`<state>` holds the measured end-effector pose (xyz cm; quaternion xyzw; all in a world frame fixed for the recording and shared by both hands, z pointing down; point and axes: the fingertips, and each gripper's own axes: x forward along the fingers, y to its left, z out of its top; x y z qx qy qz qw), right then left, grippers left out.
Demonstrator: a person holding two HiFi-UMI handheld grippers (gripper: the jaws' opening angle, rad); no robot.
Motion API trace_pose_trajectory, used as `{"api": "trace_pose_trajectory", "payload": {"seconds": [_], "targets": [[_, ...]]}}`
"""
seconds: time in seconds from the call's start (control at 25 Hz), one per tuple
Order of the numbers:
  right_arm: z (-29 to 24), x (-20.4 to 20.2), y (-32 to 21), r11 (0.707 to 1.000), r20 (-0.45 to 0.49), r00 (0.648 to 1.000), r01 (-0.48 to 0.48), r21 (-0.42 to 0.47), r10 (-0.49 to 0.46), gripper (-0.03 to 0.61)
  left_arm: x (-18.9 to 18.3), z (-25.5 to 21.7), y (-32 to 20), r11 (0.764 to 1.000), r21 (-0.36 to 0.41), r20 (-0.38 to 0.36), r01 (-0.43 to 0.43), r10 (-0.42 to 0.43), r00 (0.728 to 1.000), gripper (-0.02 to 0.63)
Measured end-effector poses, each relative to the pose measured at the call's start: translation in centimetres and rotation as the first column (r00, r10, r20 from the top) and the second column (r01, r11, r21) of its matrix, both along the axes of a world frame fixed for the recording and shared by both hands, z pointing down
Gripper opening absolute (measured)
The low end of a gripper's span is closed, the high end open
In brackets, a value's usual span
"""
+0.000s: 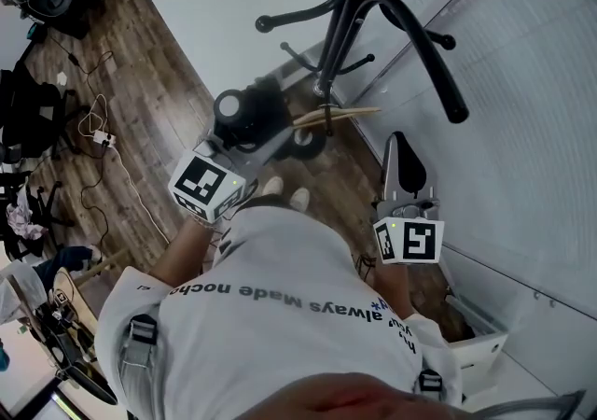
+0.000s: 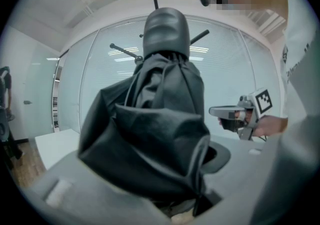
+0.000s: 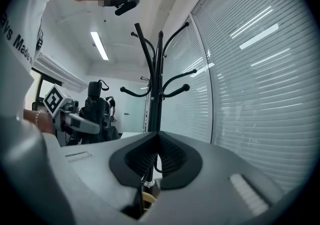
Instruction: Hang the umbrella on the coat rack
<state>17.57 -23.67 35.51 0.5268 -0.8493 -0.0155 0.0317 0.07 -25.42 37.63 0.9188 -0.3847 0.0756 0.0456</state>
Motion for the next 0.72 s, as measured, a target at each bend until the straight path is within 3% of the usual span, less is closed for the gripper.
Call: {"api": "trace_pose_trajectory", "payload": {"seconds": [0.24,0.72], "targets": [[-1.8,-2.7,-2.2,1.000,-0.005,1.000,-0.023,0.000,0.023,0.002,-2.1,-1.5,-2.6,0.999,-0.006,-0.010,-0.034,0.034,0.999,0.278],[-0.9,-3.1,-5.0,0.996,0.002,0.996,-0.087,-0.009,0.087,0.002,-2.2,-2.2,-7.2,0.995,0.030,-0.020,-0.099,0.100,0.995,0.276]]}}
